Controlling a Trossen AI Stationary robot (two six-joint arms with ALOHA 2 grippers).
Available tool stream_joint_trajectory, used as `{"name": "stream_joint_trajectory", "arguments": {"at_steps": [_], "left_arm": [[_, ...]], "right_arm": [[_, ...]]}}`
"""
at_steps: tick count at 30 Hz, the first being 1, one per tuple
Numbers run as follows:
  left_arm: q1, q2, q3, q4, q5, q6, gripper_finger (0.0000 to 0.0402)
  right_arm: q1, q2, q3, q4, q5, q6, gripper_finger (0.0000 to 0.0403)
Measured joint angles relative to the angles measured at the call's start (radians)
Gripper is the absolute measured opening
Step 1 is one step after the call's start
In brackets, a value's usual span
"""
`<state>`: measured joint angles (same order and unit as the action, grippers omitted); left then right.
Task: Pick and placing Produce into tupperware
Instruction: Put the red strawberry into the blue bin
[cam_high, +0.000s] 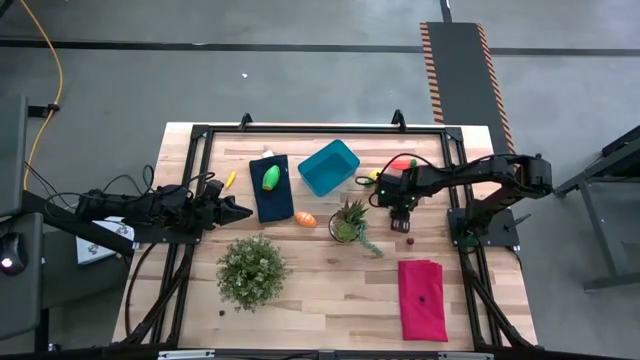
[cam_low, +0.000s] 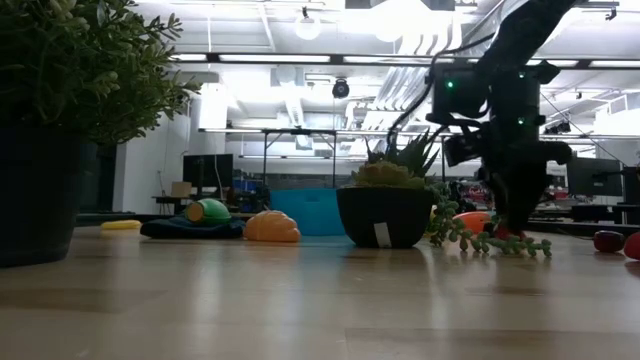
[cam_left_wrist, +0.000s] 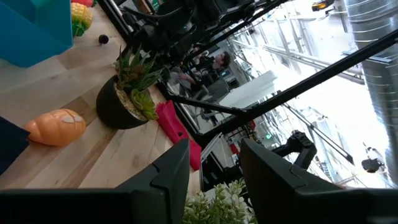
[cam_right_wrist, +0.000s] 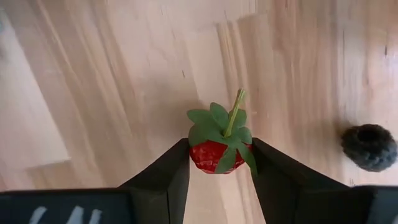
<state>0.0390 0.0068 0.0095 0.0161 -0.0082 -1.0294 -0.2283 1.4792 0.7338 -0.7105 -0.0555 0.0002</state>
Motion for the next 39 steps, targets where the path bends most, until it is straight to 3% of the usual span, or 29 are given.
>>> {"name": "stream_joint_trajectory", "arguments": {"at_steps": [12, 27, 39], "left_arm": [[0.0, 0.0, 0.0, 0.0, 0.0, 0.003, 0.0131], [0.0, 0.0, 0.0, 0.0, 0.0, 0.003, 0.0131], [0.0, 0.0, 0.0, 0.0, 0.0, 0.003, 0.0131]], "right_arm": [[0.0, 0.0, 0.137, 0.032, -0.005, 0.027, 0.0138], [-0.001, 0.0, 0.334, 0.041, 0.094, 0.066, 0.0138], [-0.001, 0.0, 0.438, 0.152, 0.106, 0.121, 0.0138]]}}
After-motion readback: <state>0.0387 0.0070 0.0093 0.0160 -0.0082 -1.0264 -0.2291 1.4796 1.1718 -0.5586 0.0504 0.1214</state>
